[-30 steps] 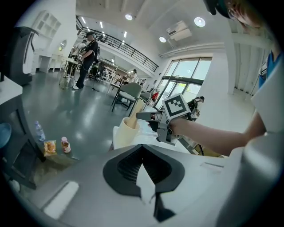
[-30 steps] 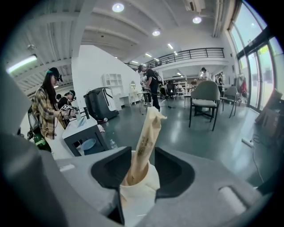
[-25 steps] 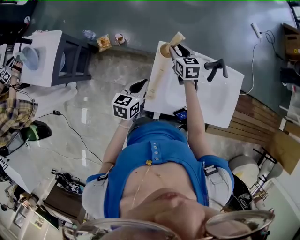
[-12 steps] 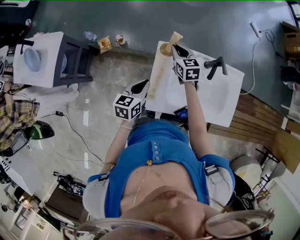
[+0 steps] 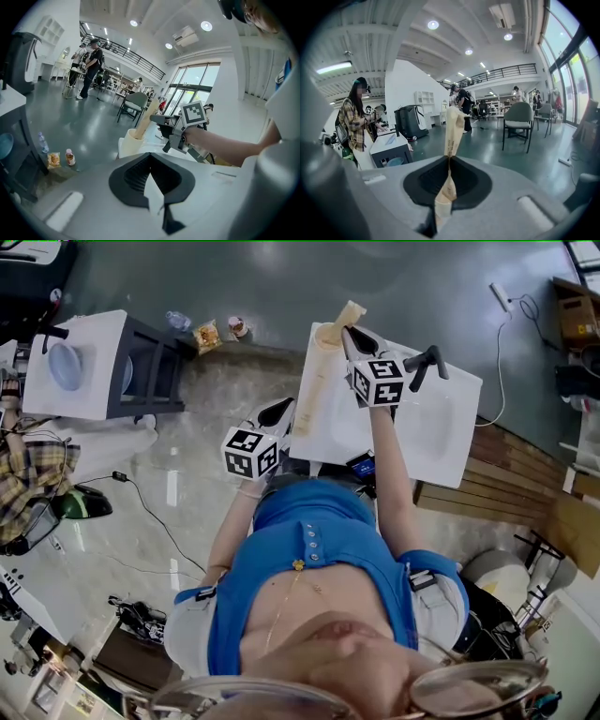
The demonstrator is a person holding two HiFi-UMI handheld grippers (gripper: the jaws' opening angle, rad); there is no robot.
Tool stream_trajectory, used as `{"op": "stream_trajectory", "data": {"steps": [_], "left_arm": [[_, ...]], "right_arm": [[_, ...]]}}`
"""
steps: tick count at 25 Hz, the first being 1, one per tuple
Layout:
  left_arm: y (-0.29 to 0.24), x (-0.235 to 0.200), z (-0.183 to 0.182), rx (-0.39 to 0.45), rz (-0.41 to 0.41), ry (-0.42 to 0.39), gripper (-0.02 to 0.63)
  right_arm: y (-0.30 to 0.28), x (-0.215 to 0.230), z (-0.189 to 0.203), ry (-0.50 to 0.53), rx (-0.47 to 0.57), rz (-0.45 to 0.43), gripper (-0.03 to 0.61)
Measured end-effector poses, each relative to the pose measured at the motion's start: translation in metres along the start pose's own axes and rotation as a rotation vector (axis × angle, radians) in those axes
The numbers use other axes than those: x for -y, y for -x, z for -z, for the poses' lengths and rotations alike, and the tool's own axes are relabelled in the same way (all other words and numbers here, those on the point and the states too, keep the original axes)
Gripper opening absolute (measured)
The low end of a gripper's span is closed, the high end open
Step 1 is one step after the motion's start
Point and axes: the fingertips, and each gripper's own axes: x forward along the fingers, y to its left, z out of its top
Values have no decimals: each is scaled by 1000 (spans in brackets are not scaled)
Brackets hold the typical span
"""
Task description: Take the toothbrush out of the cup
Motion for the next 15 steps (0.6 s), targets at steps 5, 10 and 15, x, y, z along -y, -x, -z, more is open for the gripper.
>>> {"op": "stream_trajectory", "data": {"steps": [5, 10, 15], "left_arm": [[6, 4, -5, 17, 14, -25, 0], [14, 9, -5, 21, 38, -49, 1], [21, 15, -7, 29, 60, -69, 1]], "right_arm": [[20, -4, -21, 9, 74, 11, 17], [41, -10, -33, 11, 121, 27, 17], [63, -19, -37, 26, 145, 37, 16]]}}
